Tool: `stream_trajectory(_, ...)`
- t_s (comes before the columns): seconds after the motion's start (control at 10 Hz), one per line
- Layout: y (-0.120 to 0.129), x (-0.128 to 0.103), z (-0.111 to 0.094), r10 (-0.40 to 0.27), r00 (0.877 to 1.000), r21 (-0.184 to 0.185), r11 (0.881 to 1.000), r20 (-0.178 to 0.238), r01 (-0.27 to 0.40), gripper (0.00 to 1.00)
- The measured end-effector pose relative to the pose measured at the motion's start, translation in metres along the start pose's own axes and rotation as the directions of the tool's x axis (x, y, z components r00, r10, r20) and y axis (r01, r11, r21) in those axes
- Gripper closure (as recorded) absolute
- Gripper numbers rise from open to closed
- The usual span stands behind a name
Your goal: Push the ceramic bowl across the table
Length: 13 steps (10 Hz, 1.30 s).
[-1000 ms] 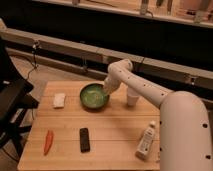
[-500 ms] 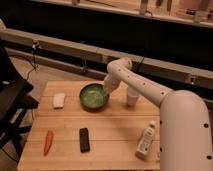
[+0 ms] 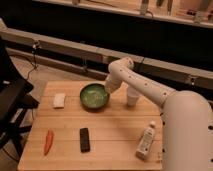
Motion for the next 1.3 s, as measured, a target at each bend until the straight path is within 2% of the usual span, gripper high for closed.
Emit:
stream_trajectory(0.3,0.017,0.011,-0.002,0.061,0.998,0.004,0.998,-0.015,-0.061,0.96)
stream_trajectory(0.6,0.027,0.015,0.008,0.088,0.996,-0.035,0.995,-0.005,-0.089,0.96)
stream_trajectory(0.8,0.033,0.012,0.034,0.09,0.995,-0.087,0.992,0.033,-0.086,0.96)
stream_trajectory(1.0,0.036,0.008,0.048,0.088,0.994,-0.123,0.989,0.067,-0.079,0.96)
stream_trajectory(1.2,0.031,-0.002,0.057,0.057,0.993,-0.142,0.989,0.102,-0.042,0.89)
stream_trajectory(1.3,0.028,-0.004,0.056,0.047,0.994,-0.134,0.99,0.096,-0.034,0.9)
